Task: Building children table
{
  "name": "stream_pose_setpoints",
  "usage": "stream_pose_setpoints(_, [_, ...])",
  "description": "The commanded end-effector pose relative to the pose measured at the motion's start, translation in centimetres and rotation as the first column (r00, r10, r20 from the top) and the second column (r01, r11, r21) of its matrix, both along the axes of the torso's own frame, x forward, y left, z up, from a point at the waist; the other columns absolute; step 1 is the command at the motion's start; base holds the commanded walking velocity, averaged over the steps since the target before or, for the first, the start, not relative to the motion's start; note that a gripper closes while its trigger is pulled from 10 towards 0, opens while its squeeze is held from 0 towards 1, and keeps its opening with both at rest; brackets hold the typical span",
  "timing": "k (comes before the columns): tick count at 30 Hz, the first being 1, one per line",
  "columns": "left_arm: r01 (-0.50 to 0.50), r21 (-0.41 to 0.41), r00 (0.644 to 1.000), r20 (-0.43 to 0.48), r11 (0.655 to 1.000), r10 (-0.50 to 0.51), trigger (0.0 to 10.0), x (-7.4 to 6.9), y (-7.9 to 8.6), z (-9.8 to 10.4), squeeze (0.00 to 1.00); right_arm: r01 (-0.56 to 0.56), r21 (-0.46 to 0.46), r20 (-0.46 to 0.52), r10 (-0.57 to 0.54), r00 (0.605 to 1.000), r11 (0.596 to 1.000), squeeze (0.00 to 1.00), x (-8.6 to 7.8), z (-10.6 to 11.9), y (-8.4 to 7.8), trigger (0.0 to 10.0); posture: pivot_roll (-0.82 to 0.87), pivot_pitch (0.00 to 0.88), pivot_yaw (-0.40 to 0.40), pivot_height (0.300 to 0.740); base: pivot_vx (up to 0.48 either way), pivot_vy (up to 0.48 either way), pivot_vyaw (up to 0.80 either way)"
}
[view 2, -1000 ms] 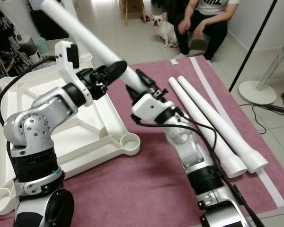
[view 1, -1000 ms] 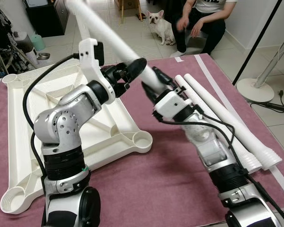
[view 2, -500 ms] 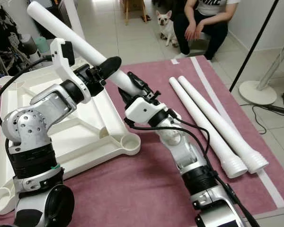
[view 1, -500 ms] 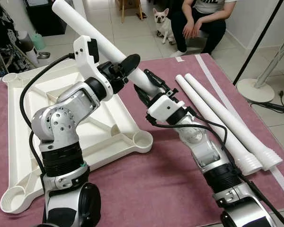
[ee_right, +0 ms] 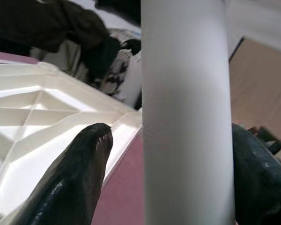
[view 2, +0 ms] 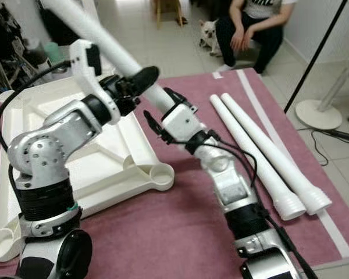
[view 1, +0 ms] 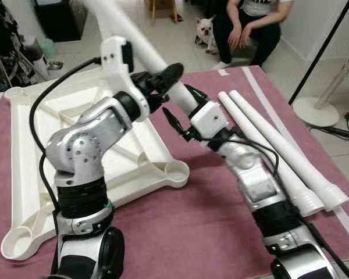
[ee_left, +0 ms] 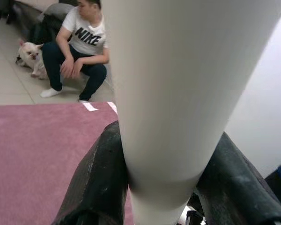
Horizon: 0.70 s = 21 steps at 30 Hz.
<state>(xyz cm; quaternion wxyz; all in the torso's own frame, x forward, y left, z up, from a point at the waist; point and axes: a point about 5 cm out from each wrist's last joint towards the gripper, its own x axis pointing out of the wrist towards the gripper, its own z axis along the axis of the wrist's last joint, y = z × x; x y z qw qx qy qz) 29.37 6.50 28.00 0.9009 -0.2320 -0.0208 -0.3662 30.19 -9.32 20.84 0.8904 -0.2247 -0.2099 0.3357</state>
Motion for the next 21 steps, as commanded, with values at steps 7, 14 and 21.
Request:
stream_pose_setpoints(7, [0.102, 0.056, 0.967, 0.228, 0.993, -0.112, 0.0, -2.0, -2.2, 2.3, 0.00, -0.045, -0.206, -0.170, 0.010, 0.985, 0.978, 0.00, -0.4, -2.8, -0.1, 10.0, 0.00, 0.000, 0.076, 0.740, 0.000, 0.000, 0.00])
stream_pose_setpoints(14, [0.043, 0.137, 0.941, 0.327, 0.990, -0.086, 0.0, -2.3, -2.5, 2.7, 0.00, -0.014, -0.144, -0.379, -0.042, 0.925, 0.990, 0.00, -0.6, -3.4, -0.5, 10.0, 0.00, 0.000, 0.076, 0.740, 0.000, 0.000, 0.00])
stream_pose_setpoints(21, [0.047, 0.151, 0.924, 0.368, 0.987, -0.100, 0.0, -2.5, -2.8, 2.7, 0.00, -0.024, -0.105, -0.405, -0.021, 0.914, 0.994, 0.00, -0.7, -3.2, -0.3, 9.1, -0.01, 0.000, 0.079, 0.740, 0.000, 0.000, 0.00])
